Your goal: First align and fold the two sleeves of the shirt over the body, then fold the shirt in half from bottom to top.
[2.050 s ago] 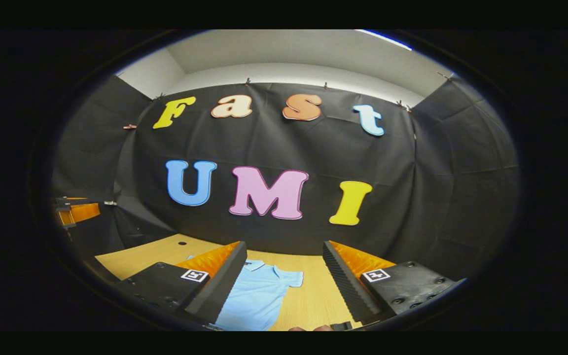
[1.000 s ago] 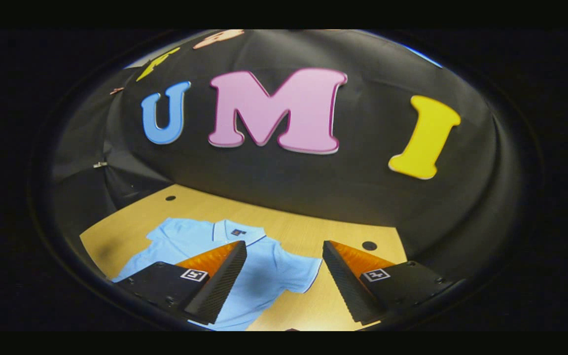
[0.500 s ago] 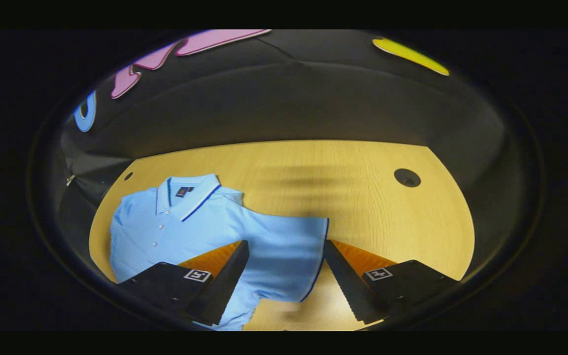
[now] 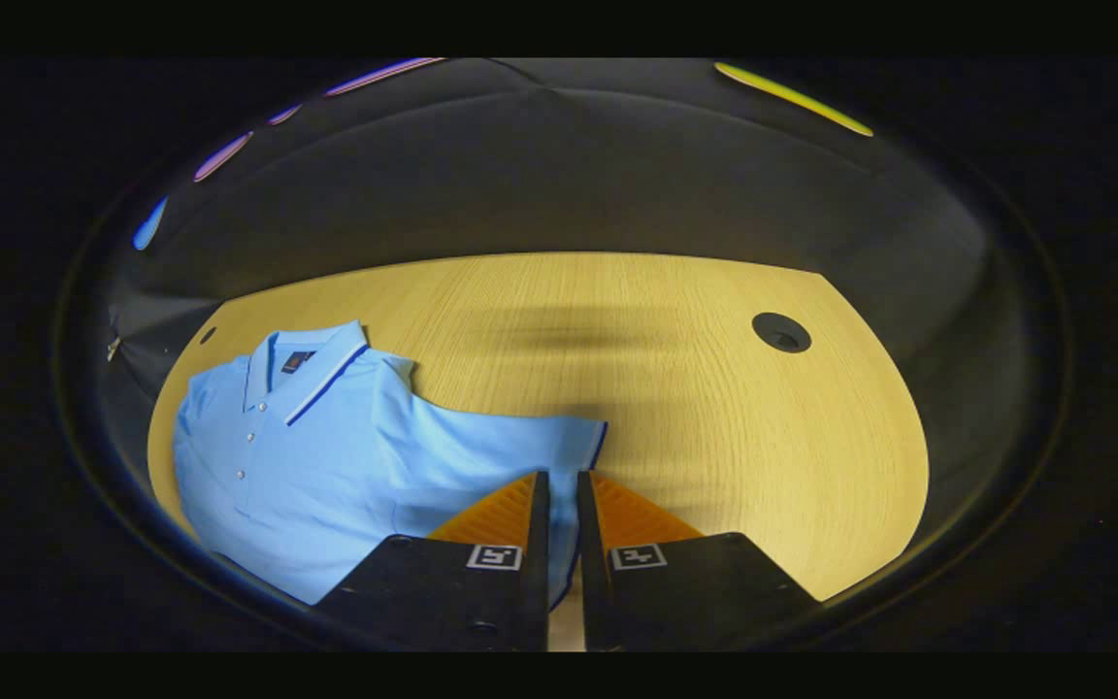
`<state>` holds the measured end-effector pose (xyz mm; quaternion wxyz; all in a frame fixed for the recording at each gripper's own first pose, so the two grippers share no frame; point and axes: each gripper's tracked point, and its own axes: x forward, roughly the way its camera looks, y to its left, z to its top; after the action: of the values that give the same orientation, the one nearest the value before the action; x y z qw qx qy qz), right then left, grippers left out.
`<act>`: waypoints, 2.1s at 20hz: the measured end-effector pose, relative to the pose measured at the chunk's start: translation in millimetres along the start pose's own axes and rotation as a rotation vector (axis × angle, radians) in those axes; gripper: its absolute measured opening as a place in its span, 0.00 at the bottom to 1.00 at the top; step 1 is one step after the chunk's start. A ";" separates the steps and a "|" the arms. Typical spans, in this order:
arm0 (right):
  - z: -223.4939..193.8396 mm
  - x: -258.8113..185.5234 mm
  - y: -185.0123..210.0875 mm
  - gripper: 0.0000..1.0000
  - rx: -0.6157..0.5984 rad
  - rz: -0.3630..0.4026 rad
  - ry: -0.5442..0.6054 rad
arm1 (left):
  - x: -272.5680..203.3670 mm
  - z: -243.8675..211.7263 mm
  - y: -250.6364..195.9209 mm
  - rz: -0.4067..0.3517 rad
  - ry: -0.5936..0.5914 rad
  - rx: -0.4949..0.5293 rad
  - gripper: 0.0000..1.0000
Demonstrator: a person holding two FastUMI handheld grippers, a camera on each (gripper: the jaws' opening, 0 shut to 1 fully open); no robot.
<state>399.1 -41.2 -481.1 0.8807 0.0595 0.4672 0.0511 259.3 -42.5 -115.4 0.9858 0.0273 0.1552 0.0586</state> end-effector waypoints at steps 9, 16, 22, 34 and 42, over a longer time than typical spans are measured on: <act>46.1 -43.5 78.5 0.05 0.154 0.221 -0.096 | -12.7 -0.2 36.3 -0.014 -0.007 -0.006 0.96; -9.1 -33.9 113.9 0.05 -0.109 0.173 0.025 | 1.7 -45.3 69.9 -0.015 0.088 -0.051 1.00; -0.1 -73.8 127.8 0.89 -0.020 0.272 -0.031 | 73.6 -109.6 113.7 -0.008 0.251 -0.079 0.97; -38.1 -154.4 32.6 0.89 0.176 0.179 -0.097 | 215.9 -247.8 135.5 -0.002 0.609 0.052 0.97; -50.0 -168.5 21.0 0.89 0.249 0.171 -0.103 | 234.1 -291.1 110.7 -0.036 0.714 0.088 0.36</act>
<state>262.9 -42.1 -368.0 0.8818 0.2104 0.4172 0.0647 378.6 106.7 -455.0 0.8681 0.0448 0.4928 0.0403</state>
